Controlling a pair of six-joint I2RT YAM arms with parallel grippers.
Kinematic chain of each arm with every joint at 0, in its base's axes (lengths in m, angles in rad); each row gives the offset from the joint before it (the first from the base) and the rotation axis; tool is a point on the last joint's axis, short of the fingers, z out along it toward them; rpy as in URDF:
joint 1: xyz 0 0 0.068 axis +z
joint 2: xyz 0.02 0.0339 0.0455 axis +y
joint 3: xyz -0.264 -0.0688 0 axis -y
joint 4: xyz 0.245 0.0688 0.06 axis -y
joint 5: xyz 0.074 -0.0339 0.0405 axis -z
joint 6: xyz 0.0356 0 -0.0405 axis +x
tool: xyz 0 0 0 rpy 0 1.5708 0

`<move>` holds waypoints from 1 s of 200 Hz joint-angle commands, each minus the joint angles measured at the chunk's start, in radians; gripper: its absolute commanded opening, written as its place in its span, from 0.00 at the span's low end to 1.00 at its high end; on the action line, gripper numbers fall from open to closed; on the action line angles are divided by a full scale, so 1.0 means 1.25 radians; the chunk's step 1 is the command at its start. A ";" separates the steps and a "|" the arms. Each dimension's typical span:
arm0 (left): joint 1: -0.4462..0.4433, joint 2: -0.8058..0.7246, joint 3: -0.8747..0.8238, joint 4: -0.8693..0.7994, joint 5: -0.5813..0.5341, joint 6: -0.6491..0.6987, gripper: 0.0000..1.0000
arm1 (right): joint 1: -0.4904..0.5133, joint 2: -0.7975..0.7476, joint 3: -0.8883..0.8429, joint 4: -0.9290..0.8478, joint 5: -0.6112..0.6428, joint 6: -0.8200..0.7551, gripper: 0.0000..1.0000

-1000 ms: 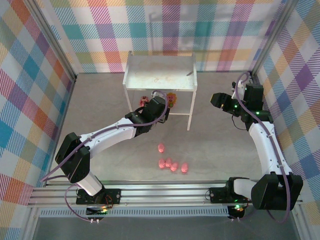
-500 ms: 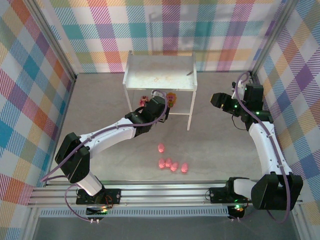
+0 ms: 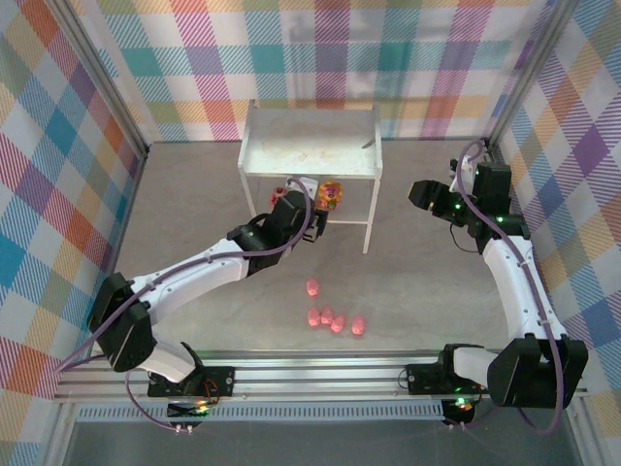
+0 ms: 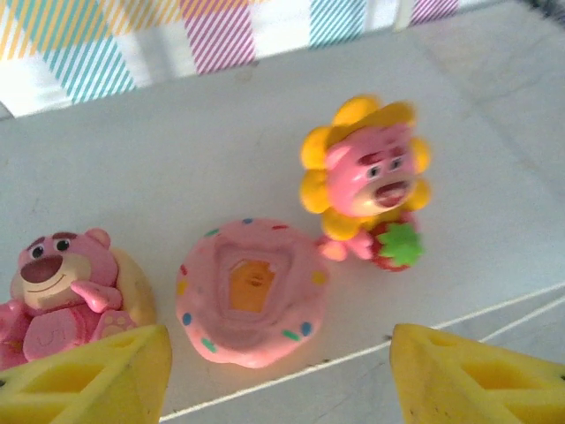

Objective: Place and organize the plastic toys onto the shelf

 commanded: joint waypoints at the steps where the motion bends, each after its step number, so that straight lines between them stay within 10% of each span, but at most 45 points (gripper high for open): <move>1: -0.025 -0.068 -0.010 0.030 0.024 -0.008 0.64 | 0.003 -0.006 0.017 0.006 -0.008 -0.013 0.63; 64: -0.100 -0.275 -0.058 -0.034 -0.034 -0.032 0.57 | 0.003 -0.006 0.015 0.007 -0.010 -0.018 0.54; 111: -0.099 -0.463 -0.187 -0.142 -0.252 -0.135 0.55 | 0.003 -0.004 0.004 0.018 -0.015 -0.013 0.41; 200: 0.069 -0.588 -0.372 -0.175 -0.227 -0.269 0.58 | 0.002 0.201 0.036 0.218 -0.251 0.083 0.37</move>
